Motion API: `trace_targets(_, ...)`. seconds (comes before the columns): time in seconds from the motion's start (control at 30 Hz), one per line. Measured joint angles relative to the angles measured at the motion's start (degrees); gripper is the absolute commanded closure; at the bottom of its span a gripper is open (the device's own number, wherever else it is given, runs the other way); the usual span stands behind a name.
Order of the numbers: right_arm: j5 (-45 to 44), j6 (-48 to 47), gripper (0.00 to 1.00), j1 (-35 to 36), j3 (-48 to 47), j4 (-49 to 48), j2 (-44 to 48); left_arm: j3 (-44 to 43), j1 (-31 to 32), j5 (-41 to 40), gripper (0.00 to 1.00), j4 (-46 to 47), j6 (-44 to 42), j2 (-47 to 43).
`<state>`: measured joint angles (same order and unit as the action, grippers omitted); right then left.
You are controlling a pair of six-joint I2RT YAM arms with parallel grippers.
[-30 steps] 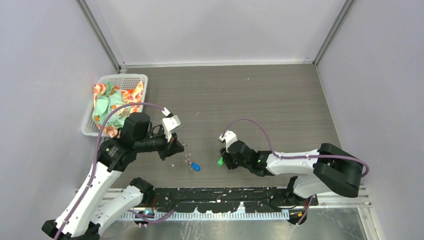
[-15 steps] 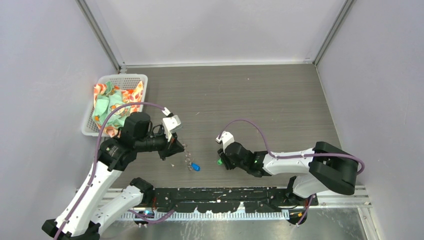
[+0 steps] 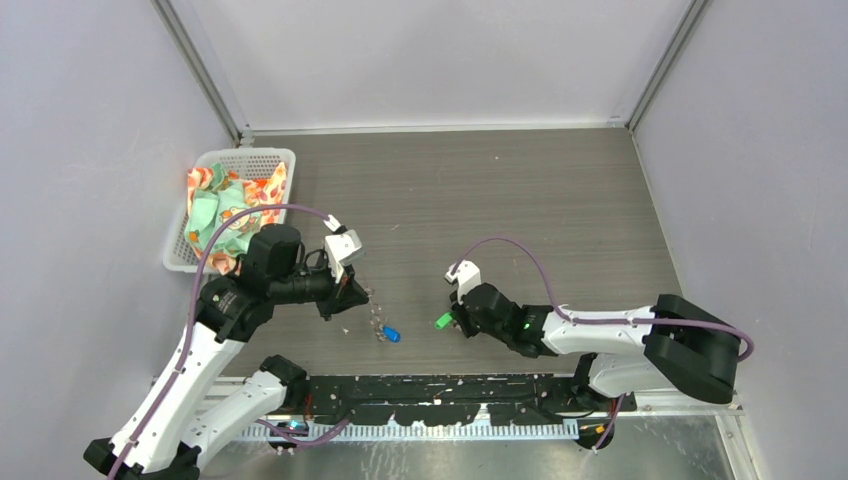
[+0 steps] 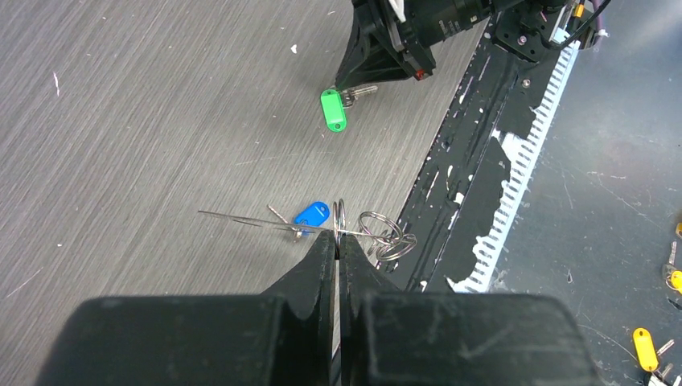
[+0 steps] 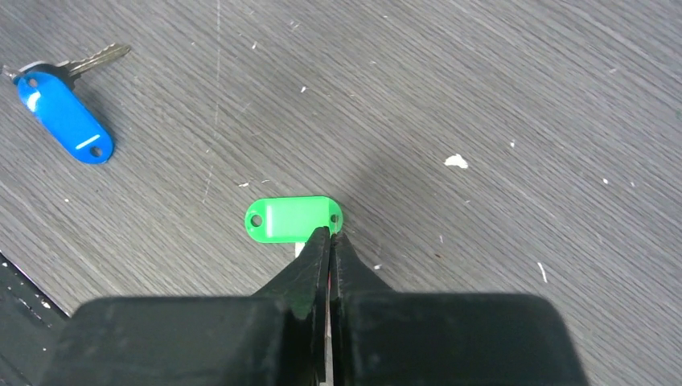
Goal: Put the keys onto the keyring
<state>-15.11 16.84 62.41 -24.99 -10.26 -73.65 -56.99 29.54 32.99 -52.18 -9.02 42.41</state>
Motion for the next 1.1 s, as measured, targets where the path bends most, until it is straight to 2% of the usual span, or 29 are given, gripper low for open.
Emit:
trace_targets(0.23, 0.2, 1.5, 0.98, -1.5, 1.5, -0.4, 1.4, 0.0, 0.0, 0.0, 0.99, 0.0, 0.3, 0.0)
trace_targets(0.27, 0.2, 1.6, 0.93, -1.5, 1.5, -0.4, 1.5, 0.0, 0.0, 0.0, 1.0, 0.0, 0.3, 0.0)
trace_targets(0.37, 0.3, 2.3, 0.54, -1.5, 1.5, -0.4, 2.1, 0.0, 0.0, 0.0, 1.0, 0.0, 0.7, 0.0)
trace_targets(0.43, 0.4, 3.0, 0.47, -1.5, 1.5, -0.3, 2.4, 0.0, 0.0, 0.0, 1.0, 0.0, 1.0, 0.0)
trace_targets(0.53, 0.6, 3.7, 0.45, -1.5, 1.5, 1.6, 4.9, 0.0, 0.0, 0.0, 1.0, -0.2, 1.1, 0.0)
trace_targets(0.57, 0.5, 4.2, 0.17, -1.5, 1.5, 2.6, 6.6, 0.0, 0.0, 0.0, 0.99, -0.3, 1.1, 0.0)
trace_targets(0.6, 0.1, 4.6, 0.02, -1.5, 1.5, 3.5, 8.3, 0.0, 0.0, 0.0, 1.0, -0.3, 1.1, -0.1)
trace_targets(0.73, -2.4, 8.3, 0.0, -1.5, -1.7, 11.9, 16.7, 0.0, 0.0, 0.0, 0.99, -0.4, 1.1, -0.2)
trace_targets(0.87, -3.6, 12.5, 0.0, -1.6, -7.7, 17.0, 19.6, 0.0, 0.0, 0.0, 0.99, -0.4, 1.1, -0.1)
trace_targets(1.0, -3.0, 15.7, 0.01, -1.8, -7.9, 18.6, 14.4, 0.0, 0.0, 0.0, 0.99, -0.4, 1.2, -0.1)
trace_targets(1.1, -2.6, 16.6, 0.06, -1.7, -7.0, 18.9, 7.3, 0.0, 0.0, 0.0, 0.99, -0.4, 1.3, -0.1)
